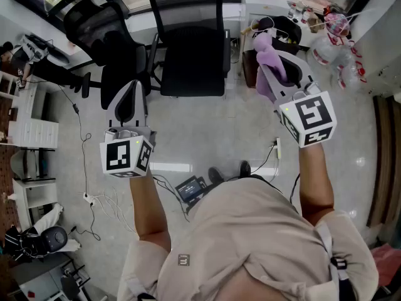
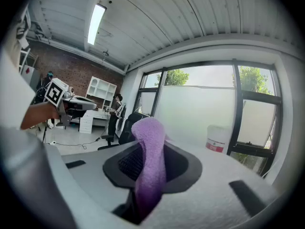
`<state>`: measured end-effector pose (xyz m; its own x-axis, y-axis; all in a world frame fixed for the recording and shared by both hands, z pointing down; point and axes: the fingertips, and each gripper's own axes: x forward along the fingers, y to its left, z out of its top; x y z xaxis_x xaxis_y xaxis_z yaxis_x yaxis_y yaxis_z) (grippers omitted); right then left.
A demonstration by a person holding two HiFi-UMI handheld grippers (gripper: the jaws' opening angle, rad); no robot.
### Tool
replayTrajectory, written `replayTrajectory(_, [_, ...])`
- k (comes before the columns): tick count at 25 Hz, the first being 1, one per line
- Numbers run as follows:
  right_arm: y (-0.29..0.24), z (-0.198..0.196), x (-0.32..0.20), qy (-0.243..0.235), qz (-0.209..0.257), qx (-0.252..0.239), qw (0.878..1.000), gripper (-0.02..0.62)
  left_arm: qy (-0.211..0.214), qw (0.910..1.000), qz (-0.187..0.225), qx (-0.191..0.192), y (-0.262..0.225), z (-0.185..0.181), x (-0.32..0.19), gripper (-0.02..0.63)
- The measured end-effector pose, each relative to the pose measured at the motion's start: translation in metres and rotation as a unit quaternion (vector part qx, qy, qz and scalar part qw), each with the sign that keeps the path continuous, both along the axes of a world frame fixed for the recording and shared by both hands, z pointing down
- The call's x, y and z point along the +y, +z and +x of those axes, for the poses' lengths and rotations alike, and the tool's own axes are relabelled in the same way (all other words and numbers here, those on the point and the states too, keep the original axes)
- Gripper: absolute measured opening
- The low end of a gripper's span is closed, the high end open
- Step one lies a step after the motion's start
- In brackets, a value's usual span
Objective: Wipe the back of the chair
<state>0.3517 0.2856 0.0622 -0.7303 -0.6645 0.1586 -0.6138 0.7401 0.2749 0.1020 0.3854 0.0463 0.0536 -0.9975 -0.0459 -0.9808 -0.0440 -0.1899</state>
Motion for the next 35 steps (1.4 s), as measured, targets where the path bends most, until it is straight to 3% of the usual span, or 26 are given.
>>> replayTrajectory(16, [0.006, -0.018, 0.005, 0.013, -0.006, 0.002, 1.0, 0.081, 0.008, 0.9999, -0.004, 0.005, 0.007, -0.019, -0.002, 0.008])
replayTrajectory(24, [0.01, -0.044, 0.008, 0.028, -0.014, 0.007, 1.0, 0.084, 0.02, 0.9997, -0.008, 0.014, 0.014, -0.047, -0.005, 0.008])
replayTrajectory(35, [0.008, -0.087, 0.019, 0.037, -0.023, -0.027, 0.999, 0.089, 0.035, 0.9992, 0.002, 0.021, 0.018, -0.092, 0.002, 0.008])
